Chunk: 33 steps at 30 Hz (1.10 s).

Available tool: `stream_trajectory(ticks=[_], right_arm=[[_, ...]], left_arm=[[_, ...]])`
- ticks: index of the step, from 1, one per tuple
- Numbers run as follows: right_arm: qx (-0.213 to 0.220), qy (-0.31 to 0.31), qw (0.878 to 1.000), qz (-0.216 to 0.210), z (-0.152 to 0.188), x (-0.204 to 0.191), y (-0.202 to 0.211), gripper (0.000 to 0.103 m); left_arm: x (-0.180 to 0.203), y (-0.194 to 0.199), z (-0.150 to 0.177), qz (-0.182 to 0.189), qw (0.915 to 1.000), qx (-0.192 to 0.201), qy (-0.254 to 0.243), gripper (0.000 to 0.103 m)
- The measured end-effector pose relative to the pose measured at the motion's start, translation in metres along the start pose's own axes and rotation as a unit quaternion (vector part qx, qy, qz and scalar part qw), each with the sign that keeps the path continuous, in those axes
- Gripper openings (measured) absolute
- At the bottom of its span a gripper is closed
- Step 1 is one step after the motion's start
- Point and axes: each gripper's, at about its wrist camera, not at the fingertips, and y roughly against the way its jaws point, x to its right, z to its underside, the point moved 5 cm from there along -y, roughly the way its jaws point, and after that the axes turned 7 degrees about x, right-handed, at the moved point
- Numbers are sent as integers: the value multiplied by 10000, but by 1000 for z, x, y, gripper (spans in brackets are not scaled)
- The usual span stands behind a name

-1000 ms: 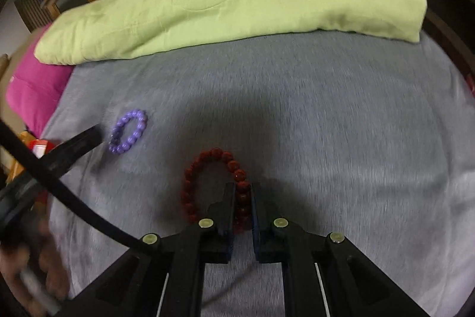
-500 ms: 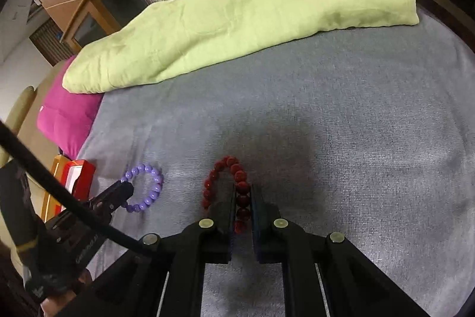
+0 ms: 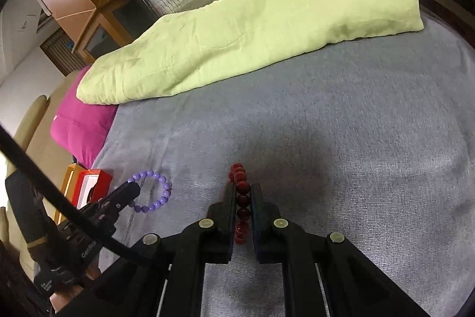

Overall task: Organize jewelry
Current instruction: 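Lift the purple bracelet with the left tool while the right tool lifts the red bracelet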

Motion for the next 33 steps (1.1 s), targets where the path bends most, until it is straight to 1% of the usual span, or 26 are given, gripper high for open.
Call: stream_trajectory(ticks=[9, 20, 33], right_arm=[[77, 9, 9999, -77, -1, -1, 5, 10], [146, 90, 9997, -155, -1, -7, 8, 10], [181, 136, 9995, -229, -1, -9, 10, 10]], left_arm=[[-6, 0, 1, -71, 9999, 9, 78, 9], [-13, 13, -8, -104, 9992, 308, 250, 9], [-12, 15, -8, -157, 9987, 439, 214, 9]])
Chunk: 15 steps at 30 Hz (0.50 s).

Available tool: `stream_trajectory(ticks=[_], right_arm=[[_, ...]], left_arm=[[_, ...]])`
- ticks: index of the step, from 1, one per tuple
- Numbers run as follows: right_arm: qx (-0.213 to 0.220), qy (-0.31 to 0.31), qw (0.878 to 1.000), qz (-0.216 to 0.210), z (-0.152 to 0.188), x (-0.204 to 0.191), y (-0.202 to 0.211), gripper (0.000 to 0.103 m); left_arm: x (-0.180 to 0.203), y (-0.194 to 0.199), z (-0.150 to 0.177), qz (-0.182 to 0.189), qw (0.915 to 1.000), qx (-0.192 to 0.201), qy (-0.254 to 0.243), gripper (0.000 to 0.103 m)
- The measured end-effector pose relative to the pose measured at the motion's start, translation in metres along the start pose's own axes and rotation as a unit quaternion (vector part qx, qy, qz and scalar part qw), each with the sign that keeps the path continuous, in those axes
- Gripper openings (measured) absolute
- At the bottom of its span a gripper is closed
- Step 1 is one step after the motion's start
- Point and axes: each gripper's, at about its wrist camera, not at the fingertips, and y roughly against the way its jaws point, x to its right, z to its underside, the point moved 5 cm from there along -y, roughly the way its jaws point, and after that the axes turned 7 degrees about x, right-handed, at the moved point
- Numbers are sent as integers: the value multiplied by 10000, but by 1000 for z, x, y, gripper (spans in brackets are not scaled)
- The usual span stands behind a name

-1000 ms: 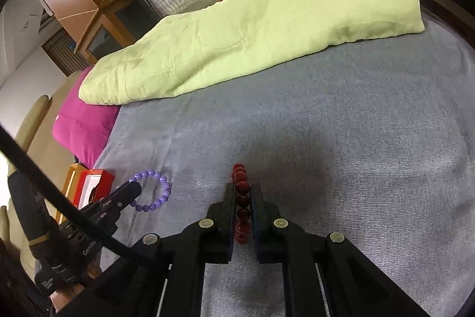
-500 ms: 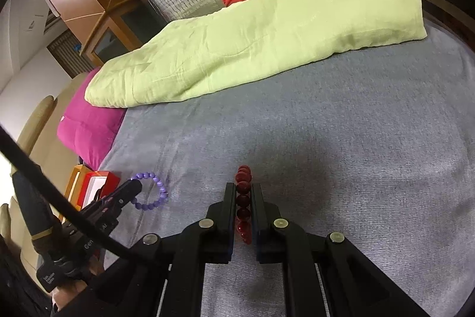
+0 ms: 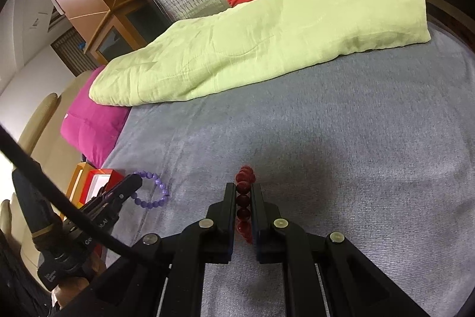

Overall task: Organize jewelry
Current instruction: 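Lift the purple bracelet with the left tool while the right tool lifts the red bracelet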

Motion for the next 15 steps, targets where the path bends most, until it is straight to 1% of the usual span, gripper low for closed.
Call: stream_trajectory(ticks=[8, 15], right_arm=[[-69, 48, 10000, -20, 3, -2, -5, 10], [-27, 75, 10000, -50, 2, -3, -4, 10]], left_arm=[[-4, 4, -4, 20, 9999, 76, 89, 9], [-3, 6, -5, -4, 9998, 144, 112, 9]])
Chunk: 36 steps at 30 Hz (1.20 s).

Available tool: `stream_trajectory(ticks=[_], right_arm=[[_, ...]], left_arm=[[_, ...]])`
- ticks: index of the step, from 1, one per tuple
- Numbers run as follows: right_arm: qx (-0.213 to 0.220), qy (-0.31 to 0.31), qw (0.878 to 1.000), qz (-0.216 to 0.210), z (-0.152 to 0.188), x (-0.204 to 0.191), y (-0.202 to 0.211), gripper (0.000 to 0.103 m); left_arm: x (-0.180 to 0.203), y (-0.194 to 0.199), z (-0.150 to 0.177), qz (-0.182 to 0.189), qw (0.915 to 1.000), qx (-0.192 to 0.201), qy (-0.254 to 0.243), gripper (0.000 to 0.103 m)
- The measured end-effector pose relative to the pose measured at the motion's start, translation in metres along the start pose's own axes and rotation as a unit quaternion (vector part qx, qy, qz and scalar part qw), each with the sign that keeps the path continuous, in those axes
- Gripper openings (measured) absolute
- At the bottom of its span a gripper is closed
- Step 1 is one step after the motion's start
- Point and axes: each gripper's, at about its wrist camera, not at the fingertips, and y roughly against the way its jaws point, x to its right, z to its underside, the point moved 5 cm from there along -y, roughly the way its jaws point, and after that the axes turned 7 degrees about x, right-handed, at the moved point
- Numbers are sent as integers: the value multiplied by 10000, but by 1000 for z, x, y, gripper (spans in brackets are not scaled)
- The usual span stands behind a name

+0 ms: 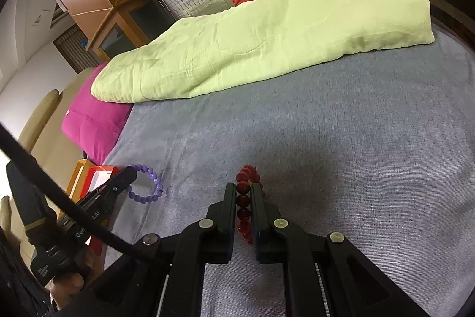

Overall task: Organize jewelry
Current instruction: 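Lift the purple bracelet with the left tool while the right tool lifts the red bracelet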

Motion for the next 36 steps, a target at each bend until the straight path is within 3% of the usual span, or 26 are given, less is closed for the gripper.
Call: stream_trajectory(ticks=[36], right_arm=[[39, 192, 9997, -173, 1, -12, 5, 10]], left_arm=[[-2, 11, -9, -87, 9996, 251, 83, 9]])
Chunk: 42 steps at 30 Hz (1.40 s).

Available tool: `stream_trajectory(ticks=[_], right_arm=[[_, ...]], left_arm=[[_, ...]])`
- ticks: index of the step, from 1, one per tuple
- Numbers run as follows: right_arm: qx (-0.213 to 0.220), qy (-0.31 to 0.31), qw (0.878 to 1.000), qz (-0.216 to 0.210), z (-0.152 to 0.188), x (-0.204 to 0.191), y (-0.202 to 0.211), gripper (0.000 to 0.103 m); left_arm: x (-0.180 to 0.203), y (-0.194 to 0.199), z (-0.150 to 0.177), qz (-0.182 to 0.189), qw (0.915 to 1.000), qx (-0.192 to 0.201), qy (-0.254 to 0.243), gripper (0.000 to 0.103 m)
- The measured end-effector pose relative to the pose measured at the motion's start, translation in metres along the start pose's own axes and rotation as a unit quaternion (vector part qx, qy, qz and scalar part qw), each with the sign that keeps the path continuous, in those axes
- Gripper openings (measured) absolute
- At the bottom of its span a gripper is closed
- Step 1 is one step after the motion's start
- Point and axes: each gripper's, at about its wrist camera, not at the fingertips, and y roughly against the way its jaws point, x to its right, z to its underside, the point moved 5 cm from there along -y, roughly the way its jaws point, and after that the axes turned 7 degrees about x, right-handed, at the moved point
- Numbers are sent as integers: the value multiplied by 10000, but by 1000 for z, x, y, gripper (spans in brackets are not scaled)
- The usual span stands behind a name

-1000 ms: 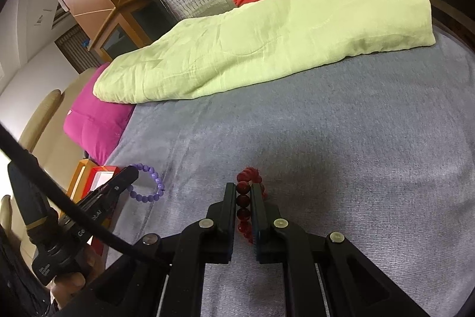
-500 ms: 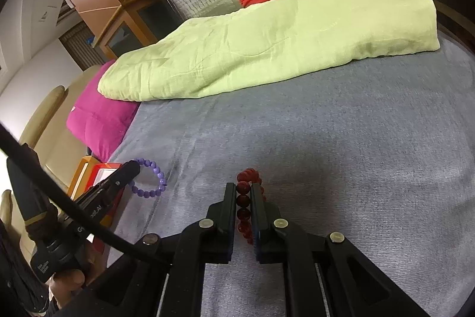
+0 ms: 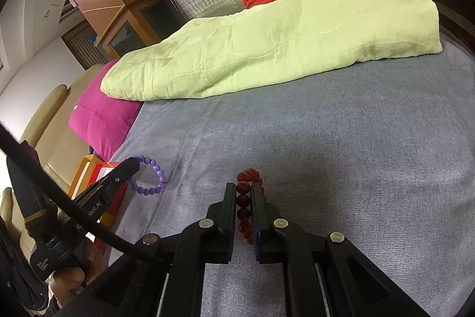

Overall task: Organize jewelry
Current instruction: 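Lift the purple bracelet with the left tool while the right tool lifts the red bracelet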

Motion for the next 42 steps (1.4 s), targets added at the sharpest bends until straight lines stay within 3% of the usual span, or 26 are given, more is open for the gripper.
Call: stream_trajectory(ticks=[27, 42], right_arm=[[-21, 27, 10000, -46, 0, -3, -2, 10], [47, 198, 9998, -1, -2, -17, 2, 10]], left_arm=[[-5, 4, -3, -77, 9998, 100, 127, 9], [-30, 31, 0, -310, 9987, 238, 318, 9]])
